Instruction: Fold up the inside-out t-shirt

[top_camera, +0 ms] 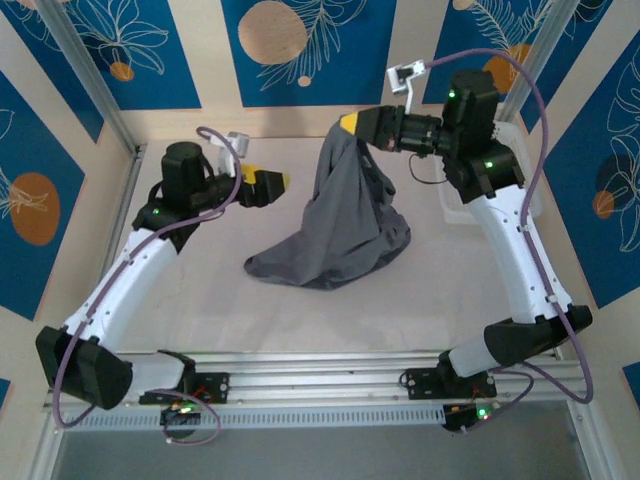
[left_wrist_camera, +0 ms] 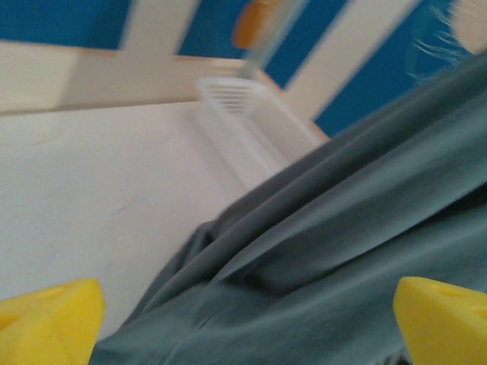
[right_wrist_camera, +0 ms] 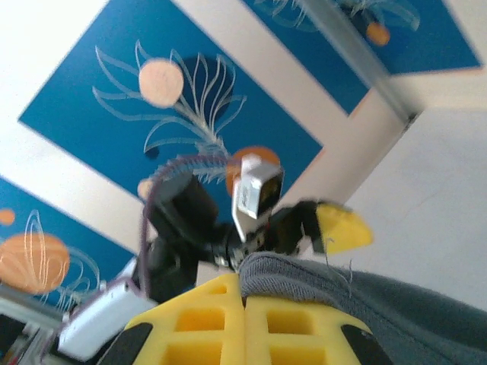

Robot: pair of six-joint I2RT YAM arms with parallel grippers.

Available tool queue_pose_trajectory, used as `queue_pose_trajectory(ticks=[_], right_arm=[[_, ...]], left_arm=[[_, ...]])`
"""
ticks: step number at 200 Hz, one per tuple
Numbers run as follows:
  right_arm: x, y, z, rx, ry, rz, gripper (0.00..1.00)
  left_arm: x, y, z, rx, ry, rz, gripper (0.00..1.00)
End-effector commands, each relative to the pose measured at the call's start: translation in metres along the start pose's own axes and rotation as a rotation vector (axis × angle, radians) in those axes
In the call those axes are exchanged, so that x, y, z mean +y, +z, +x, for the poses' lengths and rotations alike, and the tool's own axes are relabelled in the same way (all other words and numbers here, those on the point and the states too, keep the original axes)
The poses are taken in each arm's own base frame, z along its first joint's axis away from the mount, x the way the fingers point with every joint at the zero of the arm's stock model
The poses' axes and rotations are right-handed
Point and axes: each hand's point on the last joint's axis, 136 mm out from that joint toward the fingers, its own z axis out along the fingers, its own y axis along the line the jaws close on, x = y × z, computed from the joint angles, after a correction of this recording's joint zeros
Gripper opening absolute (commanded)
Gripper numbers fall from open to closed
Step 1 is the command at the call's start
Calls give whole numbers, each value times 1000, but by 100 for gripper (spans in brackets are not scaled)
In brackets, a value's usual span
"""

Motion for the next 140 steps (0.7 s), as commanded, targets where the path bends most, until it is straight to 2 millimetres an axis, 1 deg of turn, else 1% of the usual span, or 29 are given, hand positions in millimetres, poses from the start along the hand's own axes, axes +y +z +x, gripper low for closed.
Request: queue_pose_trajectory(ticks=[1, 10, 18, 22, 31, 42, 57, 66, 74, 78, 83, 84, 92, 98, 106, 114, 121, 131, 135, 140], right_arm=[[3, 3, 27, 86, -1, -45, 0], [4, 2, 27, 81, -4, -41, 0], [6, 2, 28, 81, -8, -42, 0], [6, 2, 27, 80, -10, -42, 0], [8, 2, 27, 81, -15, -45, 0], [8, 3, 28, 84, -12, -41, 0], [1, 2, 27, 78, 2, -6, 0], [-4, 1, 26, 72, 12, 14, 0], [-8, -1, 25, 66, 25, 28, 0], [-11, -2, 24, 63, 33, 34, 0], [-14, -3, 23, 59, 41, 41, 0], [-15, -3, 23, 58, 43, 43, 0], [-21, -5, 21, 48, 56, 61, 0], [-29, -8, 20, 36, 68, 85, 0], [-50, -15, 17, 1, 97, 171, 0], [-80, -25, 17, -31, 101, 299, 0], [-115, -35, 20, -47, 71, 465, 0], [-174, -53, 32, -35, 9, 732, 0], [-194, -58, 37, -17, -16, 813, 0], [-214, -63, 44, 11, -35, 882, 0]], left_arm=[[-56, 17, 4, 81, 164, 310, 99], [-61, 29, 11, 126, 185, 329, 99], [-54, 40, 14, 143, 182, 285, 99], [-49, 45, 15, 144, 176, 260, 97], [-42, 53, 14, 135, 153, 241, 89], [-40, 59, 11, 123, 130, 248, 79], [-47, 61, 11, 121, 113, 311, 68], [-53, 62, 14, 131, 114, 358, 54], [-55, 63, 18, 144, 112, 370, 38], [-54, 63, 20, 151, 108, 367, 25], [-53, 63, 21, 158, 104, 361, 1], [-53, 63, 22, 159, 103, 360, 0], [-49, 62, 24, 168, 89, 336, 0], [-47, 59, 21, 163, 71, 318, 0], [-44, 54, 13, 141, 29, 291, 0], [-42, 46, 2, 111, -37, 259, 0], [-42, 39, -7, 88, -95, 237, 0], [-49, 32, -15, 76, -158, 238, 0], [-52, 29, -18, 76, -180, 244, 0], [-55, 28, -20, 80, -210, 247, 0]])
